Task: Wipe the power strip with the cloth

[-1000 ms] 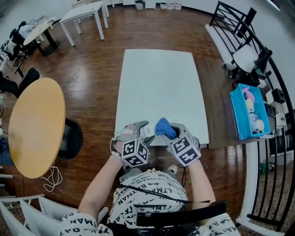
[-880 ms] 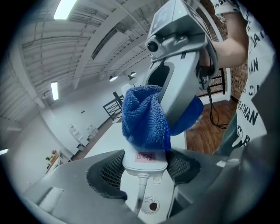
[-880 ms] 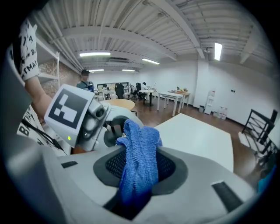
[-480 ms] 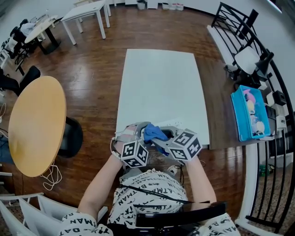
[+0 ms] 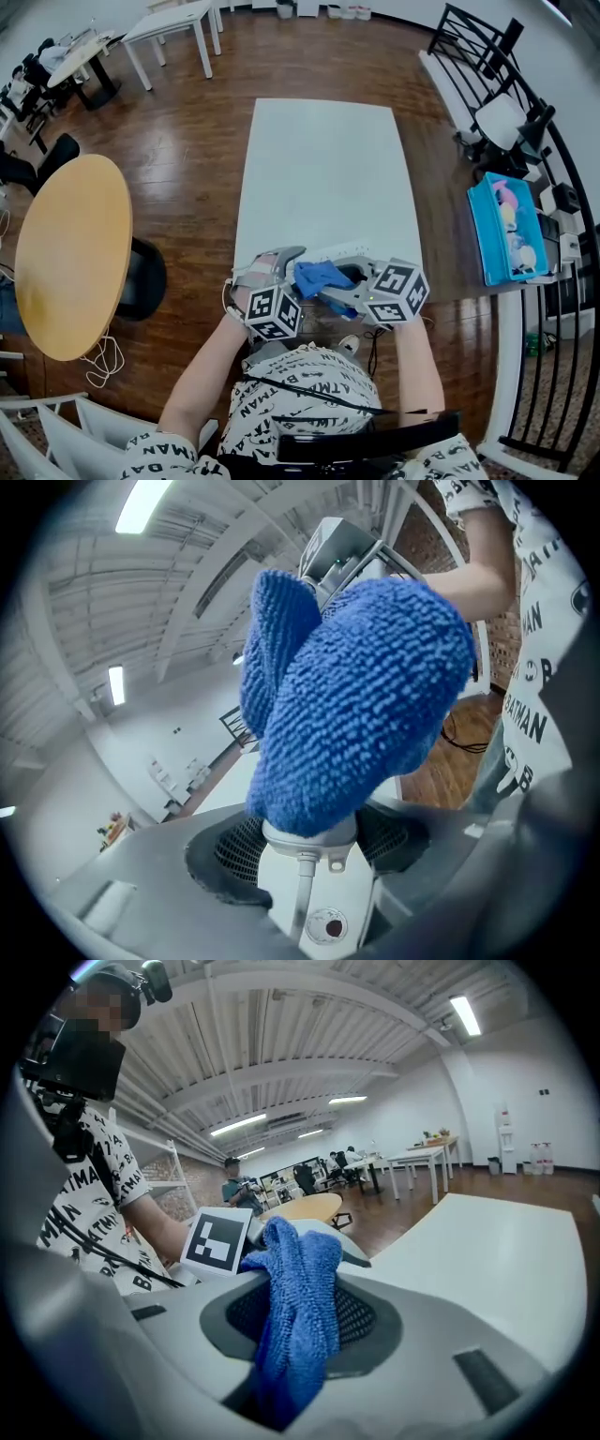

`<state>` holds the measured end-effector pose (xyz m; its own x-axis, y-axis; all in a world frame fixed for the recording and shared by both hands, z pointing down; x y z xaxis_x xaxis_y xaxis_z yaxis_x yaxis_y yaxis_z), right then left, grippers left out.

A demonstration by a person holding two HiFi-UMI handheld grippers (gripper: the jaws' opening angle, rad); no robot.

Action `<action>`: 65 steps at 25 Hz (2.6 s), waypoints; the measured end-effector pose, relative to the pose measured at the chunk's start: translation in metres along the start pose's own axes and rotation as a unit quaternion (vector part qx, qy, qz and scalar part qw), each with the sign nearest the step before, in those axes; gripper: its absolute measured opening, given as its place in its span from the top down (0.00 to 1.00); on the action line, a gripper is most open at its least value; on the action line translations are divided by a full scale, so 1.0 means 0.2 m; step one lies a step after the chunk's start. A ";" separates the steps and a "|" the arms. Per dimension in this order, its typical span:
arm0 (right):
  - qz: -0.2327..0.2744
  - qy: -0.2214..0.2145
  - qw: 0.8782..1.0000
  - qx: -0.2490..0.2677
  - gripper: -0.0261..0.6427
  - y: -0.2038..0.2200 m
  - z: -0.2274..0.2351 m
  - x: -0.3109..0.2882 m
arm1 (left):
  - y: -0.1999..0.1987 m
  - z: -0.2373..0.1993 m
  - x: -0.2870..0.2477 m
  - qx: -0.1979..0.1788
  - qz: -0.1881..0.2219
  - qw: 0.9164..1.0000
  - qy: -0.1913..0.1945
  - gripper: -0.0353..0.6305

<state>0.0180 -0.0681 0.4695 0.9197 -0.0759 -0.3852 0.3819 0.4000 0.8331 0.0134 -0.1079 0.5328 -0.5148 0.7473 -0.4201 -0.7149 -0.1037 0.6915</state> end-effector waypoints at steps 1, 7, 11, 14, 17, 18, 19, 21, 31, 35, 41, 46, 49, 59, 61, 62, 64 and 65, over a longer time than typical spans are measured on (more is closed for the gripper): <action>-0.009 -0.003 1.000 0.002 0.76 0.01 0.00 -0.02 | -0.01 0.01 0.00 -0.004 0.005 1.000 0.003 0.52; -0.090 0.109 0.989 0.033 0.76 0.09 0.13 -0.04 | -0.05 0.05 0.01 -0.012 0.016 1.000 0.010 0.52; -0.091 0.168 0.980 0.046 0.76 0.08 0.19 0.02 | -0.04 0.02 0.02 0.006 0.013 1.000 0.002 0.52; -0.087 0.193 0.976 0.044 0.76 0.09 0.22 0.06 | -0.03 0.00 0.03 0.012 0.014 1.000 -0.002 0.52; -0.089 0.220 0.971 0.039 0.76 0.11 0.26 0.14 | -0.02 -0.01 0.04 0.015 0.014 1.000 -0.005 0.52; -0.090 0.231 0.968 0.036 0.76 0.12 0.28 0.17 | -0.02 -0.01 0.04 0.016 0.015 1.000 -0.006 0.52; -0.090 0.242 0.966 0.032 0.76 0.13 0.29 0.21 | -0.02 -0.01 0.04 0.017 0.015 1.000 -0.006 0.52; -0.088 0.263 0.960 0.022 0.76 0.16 0.33 0.30 | -0.02 -0.01 0.04 0.018 0.016 1.000 -0.006 0.52; -0.080 0.354 0.932 -0.024 0.76 0.28 0.48 0.68 | -0.02 -0.01 0.07 0.020 0.024 1.000 -0.001 0.52; -0.081 0.377 0.922 -0.031 0.76 0.31 0.51 0.77 | -0.01 -0.02 0.06 0.029 0.020 0.999 0.000 0.52; -0.056 0.384 0.921 -0.028 0.76 0.27 0.49 0.78 | 0.01 -0.04 0.06 0.031 0.015 0.999 -0.004 0.52; -0.046 0.380 0.924 -0.023 0.76 0.24 0.46 0.77 | 0.06 -0.10 0.04 0.056 0.002 0.998 -0.014 0.52; -0.044 0.376 0.925 -0.025 0.76 0.25 0.45 0.76 | 0.07 -0.12 0.04 0.064 -0.001 0.998 -0.019 0.52; -0.027 0.286 0.957 -0.028 0.76 0.24 0.31 0.35 | 0.09 -0.23 0.01 0.127 -0.010 0.991 -0.047 0.52; -0.032 0.266 0.963 -0.027 0.76 0.24 0.29 0.25 | 0.10 -0.24 0.01 0.135 -0.013 0.989 -0.052 0.52; -0.035 0.257 0.965 -0.026 0.76 0.24 0.28 0.20 | 0.10 -0.24 0.00 0.139 -0.014 0.989 -0.054 0.52; -0.039 0.242 0.969 -0.022 0.76 0.24 0.26 0.12 | 0.10 -0.24 -0.01 0.143 -0.014 0.988 -0.054 0.52; -0.040 0.238 0.970 -0.021 0.76 0.24 0.26 0.09 | 0.09 -0.23 -0.01 0.142 -0.014 0.988 -0.052 0.52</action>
<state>0.0582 -0.0984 0.5225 0.7374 0.3176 -0.5961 0.4379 0.4472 0.7799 -0.0204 -0.1416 0.5196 -0.4337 0.8128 -0.3889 -0.5586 0.0962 0.8238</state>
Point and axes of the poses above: the fingertips, and each gripper's own axes: x backward along the fingers, z to its right, y out of its underside, the point moved 1 cm from there along x, backward along the fingers, and after that the axes turned 13 degrees about -y, right-handed, at the moved point
